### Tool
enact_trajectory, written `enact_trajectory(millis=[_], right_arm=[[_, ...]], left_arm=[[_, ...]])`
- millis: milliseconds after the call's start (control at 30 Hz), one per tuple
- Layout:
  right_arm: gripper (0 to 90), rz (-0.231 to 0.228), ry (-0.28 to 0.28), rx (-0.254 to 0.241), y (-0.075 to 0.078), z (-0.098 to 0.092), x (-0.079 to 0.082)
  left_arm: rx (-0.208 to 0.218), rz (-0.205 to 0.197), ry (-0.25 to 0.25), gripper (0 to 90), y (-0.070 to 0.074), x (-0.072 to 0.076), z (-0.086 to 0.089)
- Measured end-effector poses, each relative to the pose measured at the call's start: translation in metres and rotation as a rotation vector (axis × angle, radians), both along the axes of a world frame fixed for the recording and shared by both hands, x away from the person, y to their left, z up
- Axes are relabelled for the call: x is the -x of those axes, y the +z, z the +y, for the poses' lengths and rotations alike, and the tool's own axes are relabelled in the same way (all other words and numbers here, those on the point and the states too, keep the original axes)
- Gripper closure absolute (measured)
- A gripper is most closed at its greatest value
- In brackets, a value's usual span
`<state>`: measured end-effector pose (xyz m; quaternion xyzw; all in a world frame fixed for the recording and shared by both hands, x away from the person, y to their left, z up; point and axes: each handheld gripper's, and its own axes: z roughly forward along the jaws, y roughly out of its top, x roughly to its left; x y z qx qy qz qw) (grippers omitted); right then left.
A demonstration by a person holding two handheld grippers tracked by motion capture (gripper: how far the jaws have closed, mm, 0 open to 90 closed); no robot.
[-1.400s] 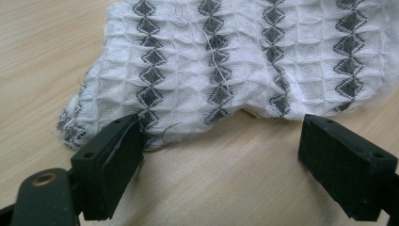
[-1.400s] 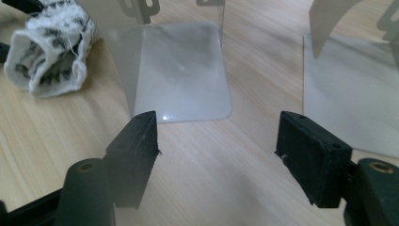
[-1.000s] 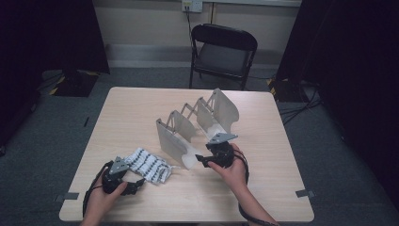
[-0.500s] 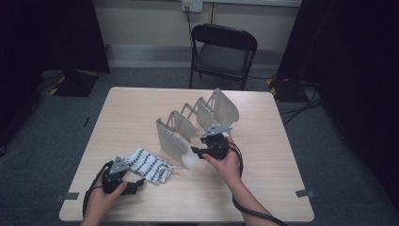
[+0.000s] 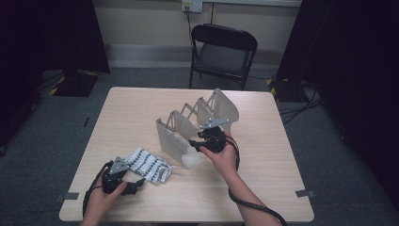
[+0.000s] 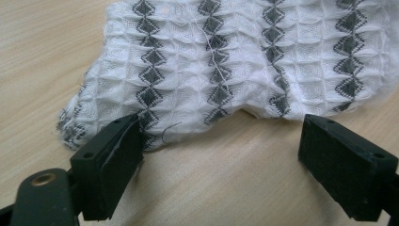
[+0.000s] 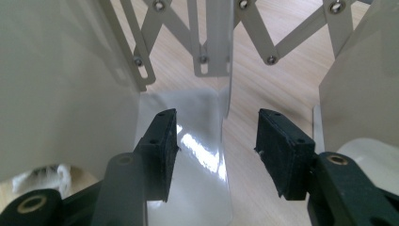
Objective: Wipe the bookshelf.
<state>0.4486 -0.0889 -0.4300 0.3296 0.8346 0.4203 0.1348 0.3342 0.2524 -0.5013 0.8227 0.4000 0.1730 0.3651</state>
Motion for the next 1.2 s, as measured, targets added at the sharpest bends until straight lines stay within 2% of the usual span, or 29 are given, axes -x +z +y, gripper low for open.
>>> enact_trajectory(millis=[233, 333, 400, 533, 567, 600, 700, 733, 800, 933, 1200], right_arm=[[54.3, 0.007, -0.014, -0.003, 0.004, 0.011, -0.012], [58.3, -0.004, -0.019, 0.020, 0.004, 0.018, -0.017], [65.5, 0.009, -0.019, 0.003, 0.004, 0.020, -0.019], [76.0, 0.018, -0.029, 0.017, 0.005, 0.025, -0.023], [76.0, 0.018, -0.029, 0.017, 0.005, 0.025, -0.023], [87.6, -0.007, -0.029, 0.022, 0.006, 0.025, -0.022], [89.3, -0.024, -0.030, 0.023, 0.007, 0.025, -0.022], [89.5, -0.045, -0.018, 0.048, 0.008, 0.026, -0.020], [89.6, -0.039, -0.023, 0.026, 0.009, 0.025, -0.020], [89.6, -0.078, -0.015, 0.047, 0.012, 0.024, -0.017], [89.6, -0.084, 0.002, 0.039, 0.011, 0.017, -0.012]], left_arm=[[-0.004, -0.001, -0.002, 13.2, 0.000, 0.000, 0.000], [-0.005, -0.001, -0.002, 13.1, 0.000, 0.000, 0.000], [-0.006, 0.000, -0.003, 13.0, 0.000, 0.000, 0.000], [-0.004, 0.003, -0.008, 12.4, 0.000, 0.000, 0.000], [-0.004, 0.003, -0.008, 12.3, 0.000, 0.000, 0.000], [-0.004, 0.003, -0.008, 12.3, 0.000, 0.000, 0.000], [-0.005, 0.003, -0.009, 12.3, 0.000, 0.000, 0.000], [-0.004, 0.003, -0.009, 12.3, 0.000, 0.000, 0.000], [-0.003, 0.004, -0.010, 11.9, 0.000, 0.000, 0.000], [-0.002, 0.004, -0.010, 11.8, 0.000, 0.000, 0.000], [-0.002, 0.003, -0.010, 11.8, 0.000, 0.000, 0.000]])
